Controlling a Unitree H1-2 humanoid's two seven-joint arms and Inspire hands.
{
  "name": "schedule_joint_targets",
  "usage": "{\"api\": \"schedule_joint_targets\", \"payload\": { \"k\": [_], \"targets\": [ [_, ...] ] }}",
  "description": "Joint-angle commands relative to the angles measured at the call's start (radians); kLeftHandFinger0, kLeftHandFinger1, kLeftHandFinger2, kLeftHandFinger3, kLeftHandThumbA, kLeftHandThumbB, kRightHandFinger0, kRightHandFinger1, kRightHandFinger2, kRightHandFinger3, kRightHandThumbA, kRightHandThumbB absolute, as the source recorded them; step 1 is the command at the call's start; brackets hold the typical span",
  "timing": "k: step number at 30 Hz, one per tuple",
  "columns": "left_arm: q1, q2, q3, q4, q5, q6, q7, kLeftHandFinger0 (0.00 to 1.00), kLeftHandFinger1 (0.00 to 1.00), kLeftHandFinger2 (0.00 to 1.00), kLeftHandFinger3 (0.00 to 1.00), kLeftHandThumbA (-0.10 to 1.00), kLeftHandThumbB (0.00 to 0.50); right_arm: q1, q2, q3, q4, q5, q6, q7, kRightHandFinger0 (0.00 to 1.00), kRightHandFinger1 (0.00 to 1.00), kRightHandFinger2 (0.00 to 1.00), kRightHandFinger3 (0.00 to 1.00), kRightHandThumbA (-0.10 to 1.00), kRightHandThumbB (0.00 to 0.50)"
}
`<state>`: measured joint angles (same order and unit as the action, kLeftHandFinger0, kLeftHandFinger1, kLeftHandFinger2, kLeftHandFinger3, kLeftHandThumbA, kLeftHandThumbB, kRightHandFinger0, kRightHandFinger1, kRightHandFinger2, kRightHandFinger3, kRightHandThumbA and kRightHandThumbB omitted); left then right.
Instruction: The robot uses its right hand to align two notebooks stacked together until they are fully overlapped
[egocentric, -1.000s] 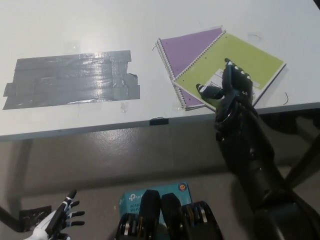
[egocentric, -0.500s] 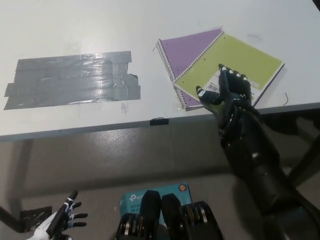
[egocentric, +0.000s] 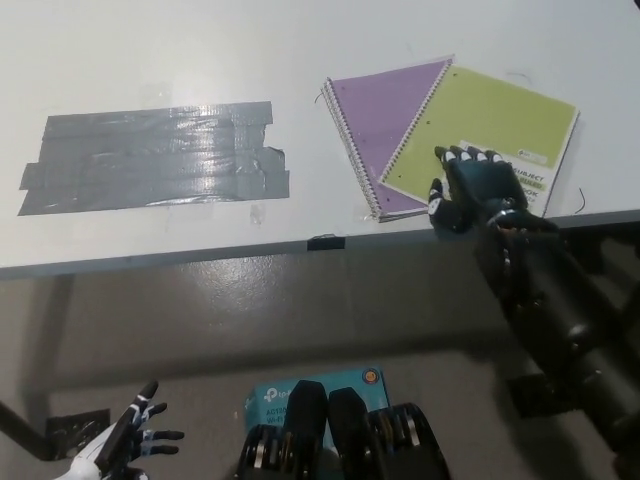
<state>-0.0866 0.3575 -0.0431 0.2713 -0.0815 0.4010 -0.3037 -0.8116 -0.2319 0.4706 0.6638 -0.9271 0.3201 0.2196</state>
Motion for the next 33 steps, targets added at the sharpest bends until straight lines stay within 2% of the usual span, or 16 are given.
{"api": "schedule_joint_targets", "payload": {
  "k": [1, 9, 18, 21, 25, 28, 29, 33],
  "targets": [
    [-0.006, 0.016, -0.002, -0.02, -0.005, -0.029, -0.029, 0.79, 0.78, 0.75, 1.0, 1.0, 0.5, 0.068, -0.055, 0.09, 0.041, 0.016, -0.113, 0.093, 1.0, 1.0, 1.0, 1.0, 1.0, 0.5],
    [-0.008, 0.019, -0.005, -0.023, 0.005, -0.04, -0.031, 0.78, 0.75, 0.73, 1.0, 1.0, 0.5, 0.059, -0.117, 0.165, 0.061, 0.012, -0.188, 0.069, 1.0, 1.0, 1.0, 1.0, 1.0, 0.5],
    [-0.015, 0.012, -0.02, -0.006, 0.009, -0.046, -0.039, 0.76, 0.75, 0.75, 1.0, 1.0, 0.5, 0.077, -0.102, 0.229, 0.047, -0.018, -0.221, 0.045, 1.0, 1.0, 1.0, 1.0, 1.0, 0.5],
    [-0.019, 0.009, -0.023, -0.007, 0.005, -0.046, -0.042, 0.77, 0.75, 0.71, 1.0, 1.0, 0.5, 0.068, -0.085, 0.272, 0.044, -0.037, -0.253, 0.02, 1.0, 1.0, 1.0, 1.0, 1.0, 0.5],
    [-0.017, 0.008, -0.03, -0.012, 0.009, -0.039, -0.037, 0.77, 0.75, 0.72, 1.0, 1.0, 0.5, 0.051, -0.065, 0.292, 0.039, -0.022, -0.267, 0.027, 1.0, 1.0, 1.0, 1.0, 1.0, 0.5],
    [-0.018, 0.011, -0.037, -0.012, 0.014, -0.047, -0.037, 0.77, 0.75, 0.74, 1.0, 1.0, 0.5, 0.039, -0.065, 0.301, 0.042, -0.023, -0.283, 0.011, 1.0, 1.0, 1.0, 1.0, 1.0, 0.5],
    [-0.016, 0.008, -0.036, -0.013, 0.011, -0.042, -0.034, 0.76, 0.73, 0.72, 1.0, 1.0, 0.5, 0.032, -0.071, 0.315, 0.039, -0.034, -0.298, 0.006, 1.0, 1.0, 1.0, 1.0, 1.0, 0.5],
    [-0.011, 0.012, -0.049, -0.019, 0.022, -0.043, -0.034, 0.77, 0.76, 0.75, 1.0, 1.0, 0.5, 0.01, -0.084, 0.337, 0.051, -0.042, -0.332, -0.032, 1.0, 1.0, 1.0, 1.0, 1.0, 0.5]
  ]
}}
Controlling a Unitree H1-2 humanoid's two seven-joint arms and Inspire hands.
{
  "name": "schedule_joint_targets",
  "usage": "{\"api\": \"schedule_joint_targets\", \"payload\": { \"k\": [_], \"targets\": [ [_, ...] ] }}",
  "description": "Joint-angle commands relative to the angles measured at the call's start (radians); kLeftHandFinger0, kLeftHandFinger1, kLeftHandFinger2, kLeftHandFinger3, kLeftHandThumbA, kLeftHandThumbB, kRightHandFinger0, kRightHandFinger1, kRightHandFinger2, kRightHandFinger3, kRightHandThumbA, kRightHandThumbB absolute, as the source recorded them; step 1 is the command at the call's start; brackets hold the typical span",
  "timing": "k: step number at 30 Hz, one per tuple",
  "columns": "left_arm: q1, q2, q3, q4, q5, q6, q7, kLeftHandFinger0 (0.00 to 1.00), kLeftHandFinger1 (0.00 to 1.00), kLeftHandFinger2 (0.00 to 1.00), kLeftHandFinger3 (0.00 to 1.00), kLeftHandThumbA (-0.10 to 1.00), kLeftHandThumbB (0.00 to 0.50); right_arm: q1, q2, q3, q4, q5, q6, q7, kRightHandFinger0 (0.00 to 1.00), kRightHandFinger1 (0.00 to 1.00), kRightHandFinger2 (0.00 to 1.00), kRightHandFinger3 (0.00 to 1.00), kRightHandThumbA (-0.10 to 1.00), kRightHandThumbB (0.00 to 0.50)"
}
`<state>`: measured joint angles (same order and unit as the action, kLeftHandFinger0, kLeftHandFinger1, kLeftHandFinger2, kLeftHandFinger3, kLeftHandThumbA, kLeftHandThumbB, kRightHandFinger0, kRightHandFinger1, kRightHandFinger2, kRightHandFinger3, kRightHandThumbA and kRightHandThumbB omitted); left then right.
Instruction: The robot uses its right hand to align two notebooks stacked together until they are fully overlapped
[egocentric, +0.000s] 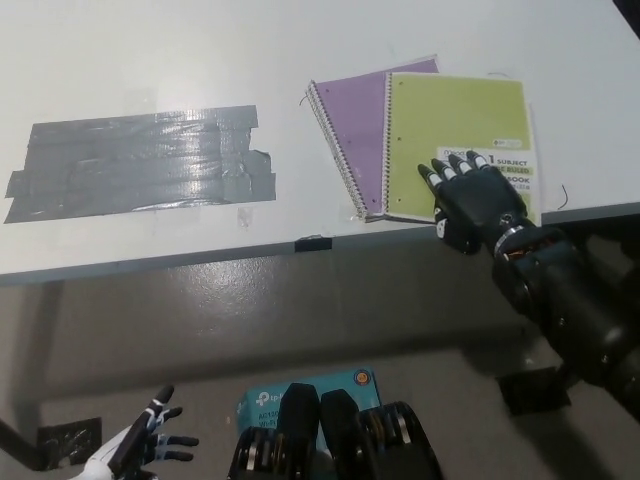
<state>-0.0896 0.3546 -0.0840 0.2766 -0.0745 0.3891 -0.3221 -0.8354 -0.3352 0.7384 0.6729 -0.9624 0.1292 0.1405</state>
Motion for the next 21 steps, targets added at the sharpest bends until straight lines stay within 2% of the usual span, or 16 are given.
{"api": "schedule_joint_targets", "payload": {
  "k": [1, 8, 14, 16, 21],
  "targets": [
    [-0.003, 0.017, -0.014, -0.024, 0.021, -0.047, -0.017, 0.76, 0.75, 0.75, 1.0, 1.0, 0.5, 0.034, 0.013, 0.076, 0.037, -0.015, -0.141, 0.044, 1.0, 1.0, 1.0, 1.0, 1.0, 0.5],
    [-0.006, 0.011, -0.01, -0.036, 0.014, -0.035, -0.01, 0.77, 0.72, 0.69, 1.0, 1.0, 0.5, -0.016, -0.027, 0.118, 0.09, -0.052, -0.19, -0.004, 1.0, 1.0, 1.0, 1.0, 1.0, 0.5],
    [-0.021, 0.015, -0.021, -0.04, 0.029, -0.037, -0.01, 0.76, 0.7, 0.66, 1.0, 1.0, 0.5, -0.048, -0.065, 0.156, 0.084, -0.089, -0.207, 0.011, 1.0, 1.0, 1.0, 1.0, 1.0, 0.5],
    [-0.017, 0.019, -0.026, -0.059, 0.034, -0.03, -0.011, 0.73, 0.71, 0.68, 1.0, 1.0, 0.5, -0.073, -0.082, 0.182, 0.093, -0.123, -0.232, -0.034, 1.0, 1.0, 1.0, 1.0, 1.0, 0.495],
    [-0.015, 0.016, -0.033, -0.064, 0.036, -0.039, -0.016, 0.73, 0.72, 0.73, 1.0, 1.0, 0.5, -0.106, -0.096, 0.207, 0.106, -0.148, -0.251, -0.075, 1.0, 1.0, 1.0, 1.0, 1.0, 0.497]
  ]
}}
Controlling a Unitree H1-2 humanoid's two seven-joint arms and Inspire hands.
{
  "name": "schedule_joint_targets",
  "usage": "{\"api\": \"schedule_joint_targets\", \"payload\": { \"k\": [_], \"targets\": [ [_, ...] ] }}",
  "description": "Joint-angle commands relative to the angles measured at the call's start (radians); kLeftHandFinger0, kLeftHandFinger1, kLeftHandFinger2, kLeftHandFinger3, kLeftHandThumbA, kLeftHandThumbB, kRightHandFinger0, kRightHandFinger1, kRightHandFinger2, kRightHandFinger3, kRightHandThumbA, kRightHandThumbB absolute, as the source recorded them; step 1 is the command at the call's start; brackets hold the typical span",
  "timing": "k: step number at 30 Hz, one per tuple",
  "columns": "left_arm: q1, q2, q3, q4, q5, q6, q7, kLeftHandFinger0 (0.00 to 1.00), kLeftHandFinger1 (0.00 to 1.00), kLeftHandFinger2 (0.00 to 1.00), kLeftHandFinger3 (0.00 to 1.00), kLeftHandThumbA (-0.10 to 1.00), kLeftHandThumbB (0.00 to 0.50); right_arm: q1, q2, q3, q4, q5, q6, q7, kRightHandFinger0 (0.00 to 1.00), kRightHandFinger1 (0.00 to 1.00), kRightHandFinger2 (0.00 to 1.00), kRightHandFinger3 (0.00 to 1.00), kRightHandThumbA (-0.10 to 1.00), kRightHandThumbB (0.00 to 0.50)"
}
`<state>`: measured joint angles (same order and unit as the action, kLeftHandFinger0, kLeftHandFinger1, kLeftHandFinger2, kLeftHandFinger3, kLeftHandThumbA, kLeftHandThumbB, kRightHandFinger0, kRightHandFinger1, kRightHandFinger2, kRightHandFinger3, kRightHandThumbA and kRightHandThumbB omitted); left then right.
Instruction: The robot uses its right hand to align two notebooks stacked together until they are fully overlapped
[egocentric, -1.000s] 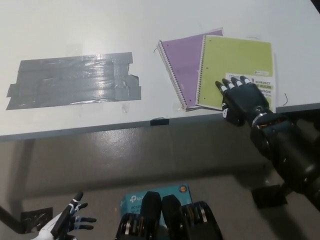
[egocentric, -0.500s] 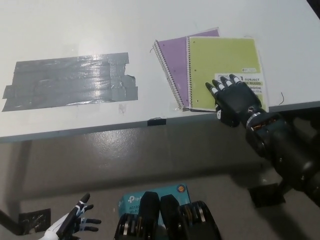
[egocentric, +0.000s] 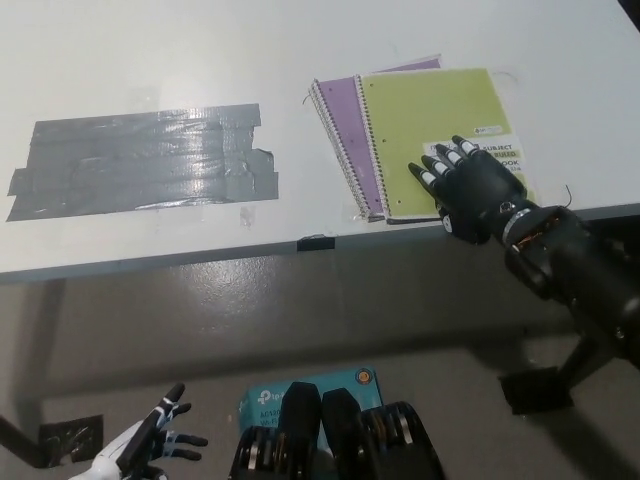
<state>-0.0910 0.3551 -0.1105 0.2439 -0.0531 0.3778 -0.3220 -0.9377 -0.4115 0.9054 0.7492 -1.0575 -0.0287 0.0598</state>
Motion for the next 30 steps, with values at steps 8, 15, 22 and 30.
{"api": "schedule_joint_targets", "payload": {
  "k": [8, 15, 22, 30],
  "targets": [
    [-0.018, 0.008, -0.012, -0.04, 0.018, -0.009, -0.01, 0.81, 0.71, 0.7, 1.0, 1.0, 0.5, -0.057, 0.017, 0.064, 0.082, -0.076, -0.148, -0.091, 1.0, 1.0, 1.0, 1.0, 1.0, 0.5],
    [-0.009, 0.013, -0.037, -0.059, 0.037, -0.016, -0.012, 0.78, 0.71, 0.69, 1.0, 1.0, 0.5, -0.074, 0.04, 0.103, 0.08, -0.105, -0.157, -0.086, 1.0, 1.0, 1.0, 1.0, 1.0, 0.5],
    [-0.01, 0.008, -0.034, -0.055, 0.035, -0.027, -0.009, 0.79, 0.69, 0.7, 1.0, 1.0, 0.5, -0.091, 0.069, 0.09, 0.114, -0.095, -0.157, -0.104, 1.0, 1.0, 1.0, 1.0, 1.0, 0.473],
    [-0.009, 0.008, -0.043, -0.063, 0.05, -0.012, -0.006, 0.77, 0.7, 0.7, 1.0, 1.0, 0.5, -0.072, 0.081, 0.064, 0.099, -0.075, -0.113, -0.033, 1.0, 1.0, 1.0, 1.0, 1.0, 0.5]
  ]
}}
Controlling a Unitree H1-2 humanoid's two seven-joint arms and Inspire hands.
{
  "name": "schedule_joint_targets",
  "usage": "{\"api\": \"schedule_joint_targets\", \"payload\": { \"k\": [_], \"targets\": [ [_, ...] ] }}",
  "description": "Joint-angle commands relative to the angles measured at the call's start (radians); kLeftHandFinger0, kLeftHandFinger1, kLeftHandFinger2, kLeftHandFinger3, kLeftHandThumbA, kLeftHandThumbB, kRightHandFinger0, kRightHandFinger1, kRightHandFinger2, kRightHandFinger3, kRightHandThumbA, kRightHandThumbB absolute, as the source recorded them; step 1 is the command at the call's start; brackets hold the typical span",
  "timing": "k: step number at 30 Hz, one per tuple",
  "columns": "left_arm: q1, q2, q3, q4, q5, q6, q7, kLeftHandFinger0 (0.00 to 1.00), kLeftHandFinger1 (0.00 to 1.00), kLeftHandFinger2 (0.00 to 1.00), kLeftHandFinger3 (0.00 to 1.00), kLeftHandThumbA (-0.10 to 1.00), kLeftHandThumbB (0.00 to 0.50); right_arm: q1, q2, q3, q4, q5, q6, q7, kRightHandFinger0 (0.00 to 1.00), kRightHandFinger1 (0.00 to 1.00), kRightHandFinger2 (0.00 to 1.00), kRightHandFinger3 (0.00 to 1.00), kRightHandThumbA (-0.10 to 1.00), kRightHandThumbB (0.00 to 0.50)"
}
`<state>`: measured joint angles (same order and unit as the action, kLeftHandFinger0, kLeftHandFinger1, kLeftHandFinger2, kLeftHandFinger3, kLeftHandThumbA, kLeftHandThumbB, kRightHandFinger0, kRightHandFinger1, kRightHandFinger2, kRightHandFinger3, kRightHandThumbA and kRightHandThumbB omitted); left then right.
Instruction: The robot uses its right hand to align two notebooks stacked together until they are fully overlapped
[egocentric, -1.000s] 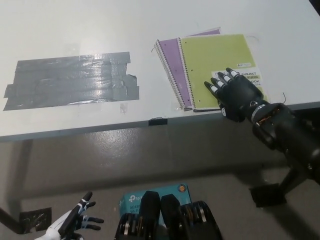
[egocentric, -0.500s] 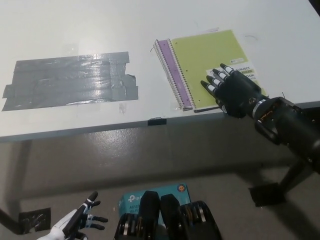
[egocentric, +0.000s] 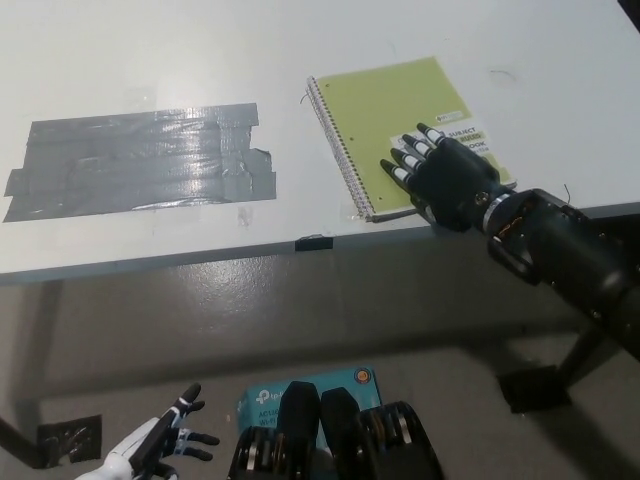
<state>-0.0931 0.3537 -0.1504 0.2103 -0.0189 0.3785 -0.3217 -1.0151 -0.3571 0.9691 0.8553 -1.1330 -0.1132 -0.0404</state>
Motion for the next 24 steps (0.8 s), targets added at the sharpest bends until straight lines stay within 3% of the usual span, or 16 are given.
{"api": "schedule_joint_targets", "payload": {
  "k": [1, 12, 14, 15, 16, 17, 19, 21, 22, 24],
  "targets": [
    [-0.007, 0.009, -0.003, -0.029, 0.015, -0.012, -0.008, 0.79, 0.7, 0.7, 1.0, 1.0, 0.5, 0.008, 0.026, -0.002, -0.008, 0.0, -0.027, 0.068, 1.0, 1.0, 1.0, 1.0, 1.0, 0.5],
    [-0.003, 0.006, 0.01, -0.032, 0.006, -0.01, -0.008, 0.8, 0.69, 0.71, 1.0, 1.0, 0.5, 0.017, 0.009, -0.025, -0.028, 0.005, -0.008, 0.118, 1.0, 1.0, 1.0, 1.0, 1.0, 0.479],
    [0.0, 0.006, 0.008, -0.026, 0.007, -0.02, -0.01, 0.78, 0.69, 0.71, 1.0, 1.0, 0.5, 0.014, 0.006, -0.039, -0.054, 0.017, 0.013, 0.182, 1.0, 1.0, 1.0, 1.0, 1.0, 0.452],
    [0.003, 0.009, 0.006, -0.023, 0.014, -0.031, -0.006, 0.74, 0.68, 0.69, 1.0, 1.0, 0.5, 0.008, 0.008, -0.042, -0.051, 0.016, 0.014, 0.181, 1.0, 1.0, 1.0, 1.0, 1.0, 0.424],
    [0.005, 0.012, 0.003, -0.025, 0.019, -0.031, -0.006, 0.73, 0.67, 0.69, 1.0, 1.0, 0.5, 0.006, 0.008, -0.06, -0.06, 0.034, 0.018, 0.2, 1.0, 1.0, 1.0, 1.0, 1.0, 0.336],
    [0.009, 0.014, -0.003, -0.028, 0.024, -0.029, -0.007, 0.73, 0.67, 0.69, 1.0, 1.0, 0.5, 0.005, 0.005, -0.085, -0.077, 0.061, 0.024, 0.228, 1.0, 1.0, 1.0, 1.0, 1.0, 0.309],
    [0.016, 0.012, -0.002, -0.026, 0.024, -0.025, -0.005, 0.7, 0.66, 0.67, 1.0, 1.0, 0.5, -0.003, 0.01, -0.128, -0.098, 0.1, 0.034, 0.275, 1.0, 1.0, 1.0, 1.0, 1.0, 0.198],
    [0.026, 0.01, 0.0, -0.027, 0.024, -0.016, -0.002, 0.68, 0.65, 0.66, 1.0, 1.0, 0.5, -0.009, 0.019, -0.157, -0.108, 0.115, 0.035, 0.3, 1.0, 1.0, 1.0, 1.0, 1.0, 0.172],
    [0.029, 0.006, 0.001, -0.022, 0.023, -0.015, 0.0, 0.68, 0.65, 0.64, 1.0, 1.0, 0.5, -0.029, 0.018, -0.189, -0.138, 0.14, 0.028, 0.303, 1.0, 1.0, 1.0, 1.0, 1.0, 0.124],
    [0.039, 0.005, 0.0, -0.029, 0.024, -0.008, 0.001, 0.7, 0.65, 0.64, 1.0, 1.0, 0.5, -0.054, 0.025, -0.214, -0.159, 0.142, 0.027, 0.296, 1.0, 1.0, 1.0, 1.0, 1.0, 0.134]
  ]
}}
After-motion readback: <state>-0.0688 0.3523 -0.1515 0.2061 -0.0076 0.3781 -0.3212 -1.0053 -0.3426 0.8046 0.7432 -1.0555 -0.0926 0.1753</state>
